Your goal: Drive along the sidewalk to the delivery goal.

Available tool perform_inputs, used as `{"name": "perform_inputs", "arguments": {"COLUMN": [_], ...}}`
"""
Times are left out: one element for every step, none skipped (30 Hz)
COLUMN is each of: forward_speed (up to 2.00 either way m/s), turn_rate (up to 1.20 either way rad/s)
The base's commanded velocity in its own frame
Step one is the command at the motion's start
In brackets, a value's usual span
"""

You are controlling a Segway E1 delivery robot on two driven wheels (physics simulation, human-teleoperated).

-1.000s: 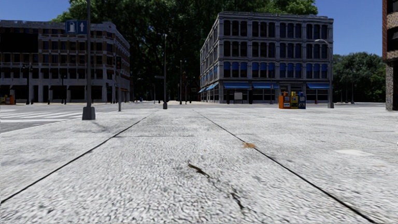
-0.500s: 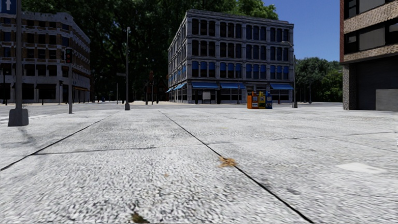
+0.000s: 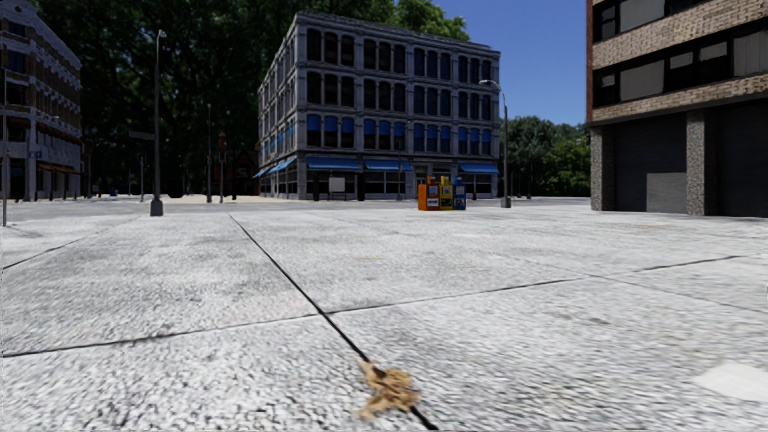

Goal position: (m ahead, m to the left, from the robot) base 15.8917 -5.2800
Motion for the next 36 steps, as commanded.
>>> {"name": "perform_inputs", "arguments": {"forward_speed": [2.0, 2.0, 2.0, 2.0, 2.0, 2.0, 2.0, 2.0, 2.0, 2.0, 2.0, 2.0, 2.0, 2.0, 2.0, 2.0, 2.0, 2.0, 2.0, 2.0, 2.0, 2.0, 2.0, 2.0, 2.0, 2.0, 2.0, 2.0, 2.0, 2.0, 2.0, 2.0, 2.0, 2.0, 2.0, 2.0], "turn_rate": [-0.43, -0.37, -0.37, -0.34, -0.32, -0.32, -0.29, -0.24, -0.13, -0.1, -0.09, -0.09, -0.09, -0.09, -0.09, -0.06, -0.01, 0.0, 0.0, 0.0, 0.0, 0.0, 0.0, 0.0, 0.0, -0.14, -0.3, -0.36, -0.38, -0.38, -0.38, -0.38, -0.38, -0.38, -0.38, -0.38]}}
